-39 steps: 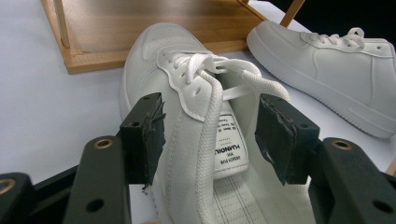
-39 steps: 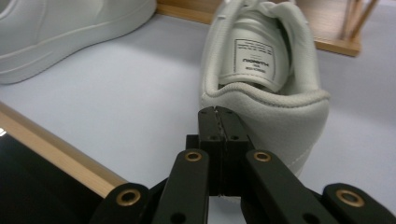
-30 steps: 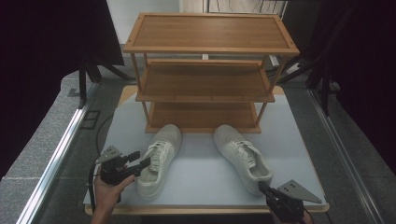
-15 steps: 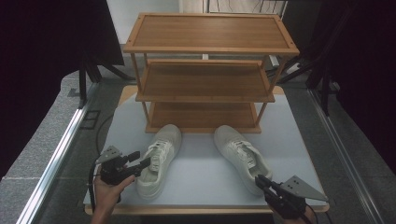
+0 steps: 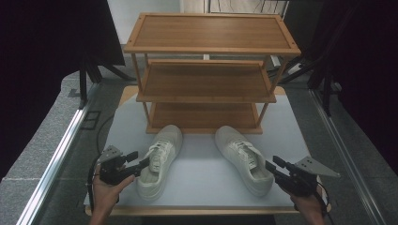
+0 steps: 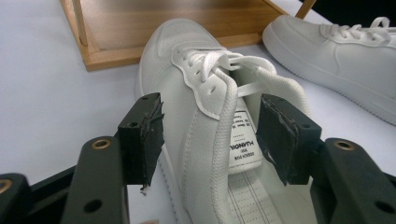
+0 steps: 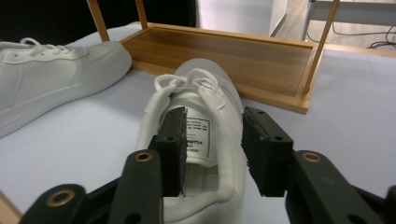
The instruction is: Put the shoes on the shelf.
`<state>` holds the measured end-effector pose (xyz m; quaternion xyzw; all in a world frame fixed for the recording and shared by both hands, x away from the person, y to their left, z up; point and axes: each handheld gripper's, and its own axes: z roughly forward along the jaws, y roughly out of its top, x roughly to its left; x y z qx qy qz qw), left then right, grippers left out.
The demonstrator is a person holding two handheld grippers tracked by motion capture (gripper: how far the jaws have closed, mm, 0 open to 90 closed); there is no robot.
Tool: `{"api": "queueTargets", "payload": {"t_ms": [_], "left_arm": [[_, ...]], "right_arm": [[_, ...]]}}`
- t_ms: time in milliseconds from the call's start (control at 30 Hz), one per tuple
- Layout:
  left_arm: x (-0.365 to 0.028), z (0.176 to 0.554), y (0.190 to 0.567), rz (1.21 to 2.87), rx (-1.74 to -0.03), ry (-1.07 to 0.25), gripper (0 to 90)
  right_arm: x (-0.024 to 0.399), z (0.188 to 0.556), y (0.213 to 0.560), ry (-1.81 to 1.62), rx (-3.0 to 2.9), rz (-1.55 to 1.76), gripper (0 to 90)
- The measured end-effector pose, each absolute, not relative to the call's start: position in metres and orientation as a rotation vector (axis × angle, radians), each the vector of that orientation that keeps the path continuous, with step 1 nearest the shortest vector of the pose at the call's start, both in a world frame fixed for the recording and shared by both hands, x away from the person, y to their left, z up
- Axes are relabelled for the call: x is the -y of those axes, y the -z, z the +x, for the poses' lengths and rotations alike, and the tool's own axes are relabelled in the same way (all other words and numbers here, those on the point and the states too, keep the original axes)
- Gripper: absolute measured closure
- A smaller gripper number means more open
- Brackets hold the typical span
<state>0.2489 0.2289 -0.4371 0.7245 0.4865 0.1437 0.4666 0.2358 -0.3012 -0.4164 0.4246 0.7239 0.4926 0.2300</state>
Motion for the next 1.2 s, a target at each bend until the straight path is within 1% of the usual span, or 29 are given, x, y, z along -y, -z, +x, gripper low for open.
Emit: {"api": "queueTargets", "payload": {"t_ms": [233, 567, 667, 733, 800, 1000, 1200], "left_arm": [[-0.224, 0.249, 0.436, 1.804, -1.208, -0.375, 40.0], [-0.219, 0.262, 0.443, 1.853, -1.247, -0.378, 41.3], [-0.217, 0.265, 0.445, 1.874, -1.260, -0.382, 43.1], [-0.216, 0.268, 0.447, 1.885, -1.268, -0.390, 45.9], [-0.215, 0.270, 0.447, 1.884, -1.270, -0.379, 46.9], [-0.206, 0.275, 0.448, 1.937, -1.282, -0.409, 48.7], [-0.203, 0.278, 0.450, 1.941, -1.288, -0.411, 53.3]], "right_arm": [[0.296, 0.256, 0.422, -1.346, -2.063, 1.142, 51.8], [0.290, 0.277, 0.422, -1.316, -2.112, 1.135, 51.3], [0.289, 0.280, 0.423, -1.313, -2.116, 1.145, 51.5], [0.288, 0.282, 0.423, -1.311, -2.124, 1.147, 51.6], [0.288, 0.283, 0.422, -1.306, -2.120, 1.145, 51.7], [0.288, 0.286, 0.421, -1.292, -2.165, 1.128, 51.8], [0.287, 0.289, 0.422, -1.249, -2.234, 1.095, 52.3]]}}
